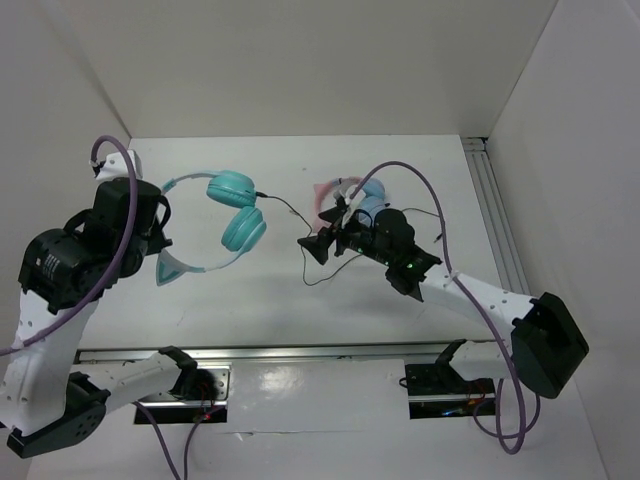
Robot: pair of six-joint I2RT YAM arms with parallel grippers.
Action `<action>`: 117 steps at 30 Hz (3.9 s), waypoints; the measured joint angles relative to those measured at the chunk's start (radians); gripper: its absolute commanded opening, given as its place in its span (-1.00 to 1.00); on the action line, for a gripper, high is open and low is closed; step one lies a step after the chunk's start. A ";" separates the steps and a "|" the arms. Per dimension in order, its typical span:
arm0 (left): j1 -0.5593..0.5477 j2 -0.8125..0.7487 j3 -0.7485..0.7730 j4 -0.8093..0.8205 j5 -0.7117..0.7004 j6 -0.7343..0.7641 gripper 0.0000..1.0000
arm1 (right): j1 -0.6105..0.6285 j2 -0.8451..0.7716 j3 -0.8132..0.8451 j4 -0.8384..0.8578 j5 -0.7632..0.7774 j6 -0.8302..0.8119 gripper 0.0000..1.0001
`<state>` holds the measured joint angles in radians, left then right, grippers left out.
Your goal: Wrap the headphones
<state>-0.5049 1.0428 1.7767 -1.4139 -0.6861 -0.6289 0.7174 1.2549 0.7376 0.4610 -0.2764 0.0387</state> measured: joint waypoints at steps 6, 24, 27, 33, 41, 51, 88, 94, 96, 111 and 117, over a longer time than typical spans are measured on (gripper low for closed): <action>0.016 0.002 0.000 0.000 0.015 0.002 -1.00 | -0.032 0.044 -0.005 0.024 0.005 -0.020 0.36; 0.016 -0.011 0.006 -0.001 0.029 0.000 -1.00 | -0.066 0.291 -0.012 0.249 -0.208 0.137 0.30; 0.016 -0.011 0.006 -0.001 0.029 -0.002 -1.00 | -0.066 0.293 -0.038 0.325 -0.252 0.186 0.30; 0.016 -0.011 0.006 -0.001 0.029 -0.004 -1.00 | -0.048 0.295 -0.095 0.365 -0.263 0.218 0.23; 0.016 -0.013 0.006 -0.001 0.035 -0.004 -1.00 | -0.030 0.452 -0.092 0.429 -0.262 0.243 0.01; 0.016 -0.017 -0.006 0.002 0.037 -0.007 -1.00 | -0.028 0.487 -0.063 0.477 -0.209 0.277 -1.00; -0.711 0.232 -0.625 0.624 0.412 0.362 -1.00 | 0.214 -0.140 0.147 -0.566 0.551 -0.179 -1.00; -0.710 0.085 -0.631 0.649 0.420 0.394 -1.00 | 0.145 -0.126 0.145 -0.573 0.430 -0.177 -1.00; -0.710 0.013 -0.632 0.661 0.410 0.397 -1.00 | 0.142 -0.113 0.145 -0.571 0.391 -0.174 -1.00; -0.716 -0.206 -0.631 0.687 0.236 0.383 -1.00 | 0.080 -0.016 0.078 -0.317 -0.031 -0.089 -0.63; -0.731 -0.223 -0.552 0.715 0.193 0.323 -1.00 | 0.067 0.184 0.066 -0.072 -0.172 -0.008 -0.12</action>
<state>-1.2362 0.8200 1.2243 -0.6991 -0.4927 -0.3061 0.7841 1.4391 0.8040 0.3893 -0.4484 0.0307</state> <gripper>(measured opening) 0.125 0.437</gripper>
